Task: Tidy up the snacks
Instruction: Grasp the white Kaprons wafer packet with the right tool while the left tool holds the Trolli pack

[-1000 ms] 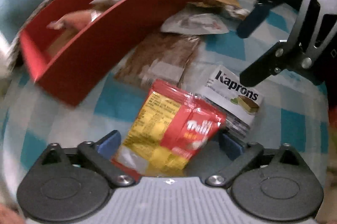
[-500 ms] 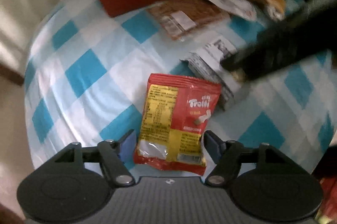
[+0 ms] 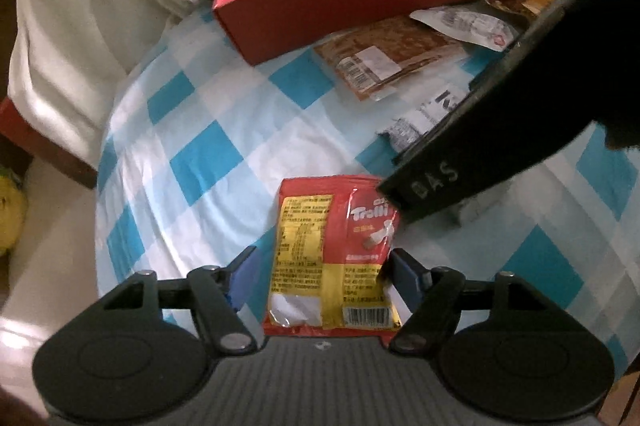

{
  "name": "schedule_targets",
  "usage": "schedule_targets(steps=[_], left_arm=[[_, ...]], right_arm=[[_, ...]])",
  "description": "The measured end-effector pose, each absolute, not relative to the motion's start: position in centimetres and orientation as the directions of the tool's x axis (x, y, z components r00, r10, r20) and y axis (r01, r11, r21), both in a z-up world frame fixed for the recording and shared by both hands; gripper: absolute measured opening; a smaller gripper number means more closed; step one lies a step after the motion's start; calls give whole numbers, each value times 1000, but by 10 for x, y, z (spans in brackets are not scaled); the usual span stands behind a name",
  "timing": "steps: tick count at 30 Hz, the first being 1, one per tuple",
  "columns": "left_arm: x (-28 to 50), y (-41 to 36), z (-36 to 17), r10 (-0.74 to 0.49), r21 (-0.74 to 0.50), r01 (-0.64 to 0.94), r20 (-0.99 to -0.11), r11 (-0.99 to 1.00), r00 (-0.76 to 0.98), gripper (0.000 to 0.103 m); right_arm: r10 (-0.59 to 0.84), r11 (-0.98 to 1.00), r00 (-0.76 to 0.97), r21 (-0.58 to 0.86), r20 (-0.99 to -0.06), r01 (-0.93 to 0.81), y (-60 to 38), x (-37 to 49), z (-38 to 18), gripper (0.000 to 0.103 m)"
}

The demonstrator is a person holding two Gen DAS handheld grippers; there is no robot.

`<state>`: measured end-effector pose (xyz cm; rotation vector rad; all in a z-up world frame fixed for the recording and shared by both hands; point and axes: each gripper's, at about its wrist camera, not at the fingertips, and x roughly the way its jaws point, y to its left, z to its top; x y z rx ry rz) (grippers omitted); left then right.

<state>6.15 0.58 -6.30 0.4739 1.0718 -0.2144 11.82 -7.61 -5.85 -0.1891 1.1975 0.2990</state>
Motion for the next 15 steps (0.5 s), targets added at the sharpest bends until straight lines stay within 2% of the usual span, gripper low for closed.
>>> schedule_targets(steps=[2, 4, 7, 12, 14, 15], left_arm=[[61, 3, -65, 56, 280, 411, -876, 868, 479, 60], [59, 1, -63, 45, 277, 425, -876, 862, 479, 51], [59, 0, -63, 34, 270, 432, -877, 861, 480, 45], [63, -6, -64, 44, 286, 433, -872, 855, 488, 46], [63, -8, -65, 52, 296, 430, -868, 853, 494, 49], [64, -10, -65, 62, 311, 427, -862, 849, 504, 56]], right_arm=[[122, 946, 342, 5, -932, -323, -83, 118, -56, 67], [145, 950, 332, 37, -932, -312, -92, 120, -55, 67], [118, 955, 344, 11, -932, -298, -102, 116, -50, 66], [127, 963, 359, 29, -925, -268, -119, 116, -42, 66], [125, 965, 361, 29, -924, -260, -123, 115, -41, 66], [122, 966, 361, 27, -925, -257, -126, 115, -42, 66]])
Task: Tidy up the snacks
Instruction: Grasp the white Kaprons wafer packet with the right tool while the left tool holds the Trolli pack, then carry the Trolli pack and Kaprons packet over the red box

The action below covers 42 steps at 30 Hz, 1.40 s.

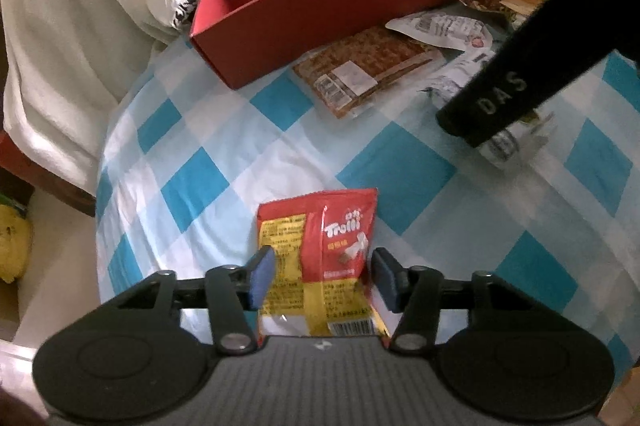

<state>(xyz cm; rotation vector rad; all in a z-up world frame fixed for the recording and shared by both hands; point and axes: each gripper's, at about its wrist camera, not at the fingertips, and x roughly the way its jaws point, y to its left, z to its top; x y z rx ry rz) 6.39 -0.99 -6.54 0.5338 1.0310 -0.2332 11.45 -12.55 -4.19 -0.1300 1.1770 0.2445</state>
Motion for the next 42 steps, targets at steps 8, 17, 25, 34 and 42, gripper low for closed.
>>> schedule_targets(steps=[8, 17, 25, 34, 42], left_arm=[[69, -8, -69, 107, 365, 389, -830, 846, 547, 82], [69, -17, -63, 43, 287, 423, -865, 859, 499, 31], [80, -15, -51, 35, 264, 379, -857, 887, 514, 30], [90, -17, -34, 20, 243, 341, -838, 908, 546, 29], [94, -21, -22, 8, 245, 330, -814, 912, 580, 28]], right_arm=[[108, 969, 351, 20, -930, -246, -135, 113, -46, 66], [112, 968, 362, 20, -925, -249, -135, 114, -42, 66], [117, 971, 407, 17, -906, -239, -141, 116, -27, 66], [113, 974, 447, 11, -887, -224, -147, 116, -14, 66], [119, 975, 473, 12, -873, -222, -149, 115, -6, 66]])
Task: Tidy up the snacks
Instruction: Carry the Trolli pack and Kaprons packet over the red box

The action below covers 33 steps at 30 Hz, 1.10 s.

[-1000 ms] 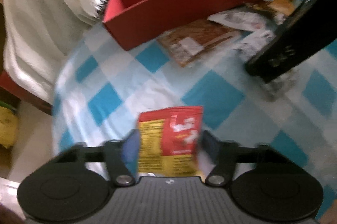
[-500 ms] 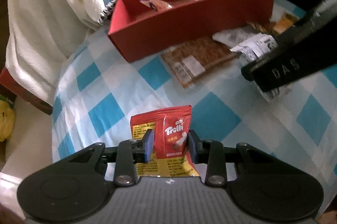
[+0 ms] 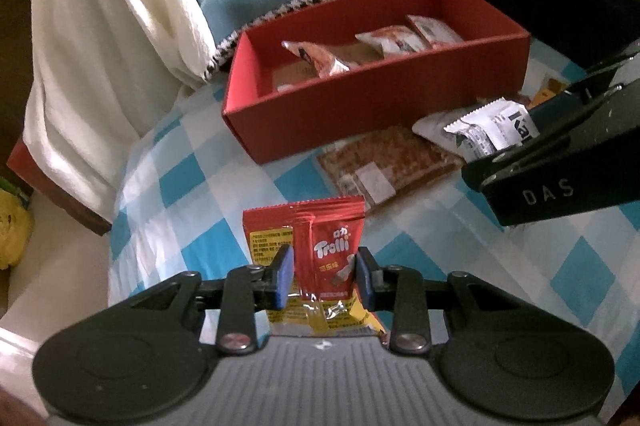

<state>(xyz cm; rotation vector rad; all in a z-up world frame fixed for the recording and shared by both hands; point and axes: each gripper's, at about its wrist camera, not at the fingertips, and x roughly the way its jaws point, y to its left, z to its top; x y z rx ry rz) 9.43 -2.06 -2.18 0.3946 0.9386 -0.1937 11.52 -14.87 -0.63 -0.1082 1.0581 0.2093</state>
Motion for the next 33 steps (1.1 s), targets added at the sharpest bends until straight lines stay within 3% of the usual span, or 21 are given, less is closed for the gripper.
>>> schedule_targets(steps=[33], left_arm=[[127, -28, 15, 48, 272, 206, -704, 940, 708, 28]], right_arm=[[74, 988, 614, -24, -786, -149, -168, 126, 36, 66]])
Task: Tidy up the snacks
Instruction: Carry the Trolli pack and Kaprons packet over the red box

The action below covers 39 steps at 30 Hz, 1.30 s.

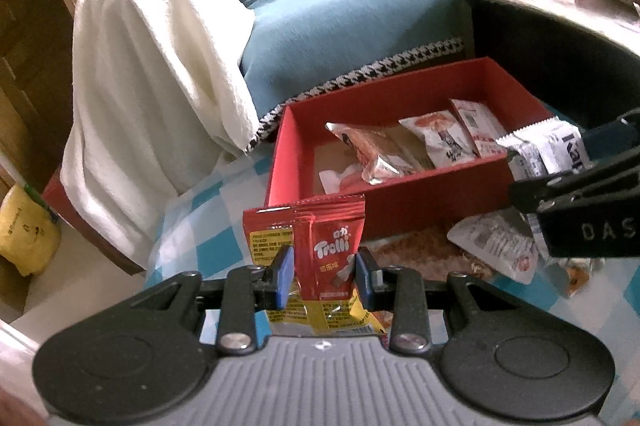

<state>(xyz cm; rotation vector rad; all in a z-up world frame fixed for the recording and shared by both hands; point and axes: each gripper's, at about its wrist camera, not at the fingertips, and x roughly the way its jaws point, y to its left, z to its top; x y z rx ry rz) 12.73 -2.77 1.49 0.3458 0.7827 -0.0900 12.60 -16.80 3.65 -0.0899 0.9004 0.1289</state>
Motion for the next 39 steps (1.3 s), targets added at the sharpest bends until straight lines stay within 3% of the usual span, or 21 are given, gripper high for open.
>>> schedule_targets(steps=[12, 39], left_arm=[[143, -33, 33, 52, 268, 168, -657, 949, 752, 28], [215, -58, 31, 40, 251, 163, -646, 954, 762, 28]], right_arm=[[76, 992, 652, -6, -754, -123, -171, 139, 50, 66], [13, 1000, 677, 4, -736, -15, -194, 202, 45, 66]])
